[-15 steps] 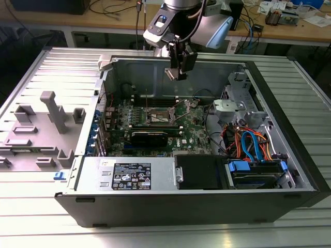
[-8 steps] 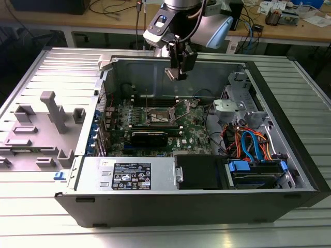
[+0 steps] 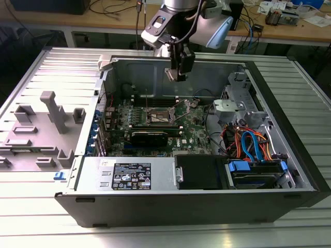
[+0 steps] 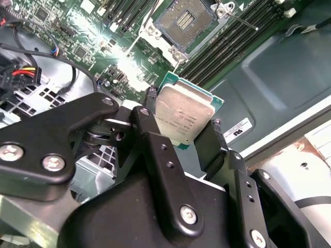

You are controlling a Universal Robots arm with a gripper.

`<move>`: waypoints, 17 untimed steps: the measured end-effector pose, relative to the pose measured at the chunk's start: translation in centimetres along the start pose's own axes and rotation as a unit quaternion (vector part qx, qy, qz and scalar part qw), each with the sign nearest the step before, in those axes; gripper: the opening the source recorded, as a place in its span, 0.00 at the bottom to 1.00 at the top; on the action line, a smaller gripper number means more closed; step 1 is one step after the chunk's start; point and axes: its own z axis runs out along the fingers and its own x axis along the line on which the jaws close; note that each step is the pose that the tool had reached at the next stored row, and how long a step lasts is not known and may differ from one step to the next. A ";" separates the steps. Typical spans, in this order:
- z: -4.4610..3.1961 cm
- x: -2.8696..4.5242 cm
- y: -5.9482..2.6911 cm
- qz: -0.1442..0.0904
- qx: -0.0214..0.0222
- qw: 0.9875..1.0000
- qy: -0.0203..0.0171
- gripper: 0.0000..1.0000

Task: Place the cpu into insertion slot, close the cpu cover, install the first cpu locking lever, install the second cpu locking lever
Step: 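Place the cpu into insertion slot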

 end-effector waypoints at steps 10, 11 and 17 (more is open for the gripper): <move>0.04 -0.02 -0.22 0.004 0.000 1.000 0.000 0.54; 0.04 -0.02 -0.22 0.004 0.000 1.000 0.000 0.54; 0.04 -0.01 -0.25 0.010 0.000 1.000 -0.001 0.54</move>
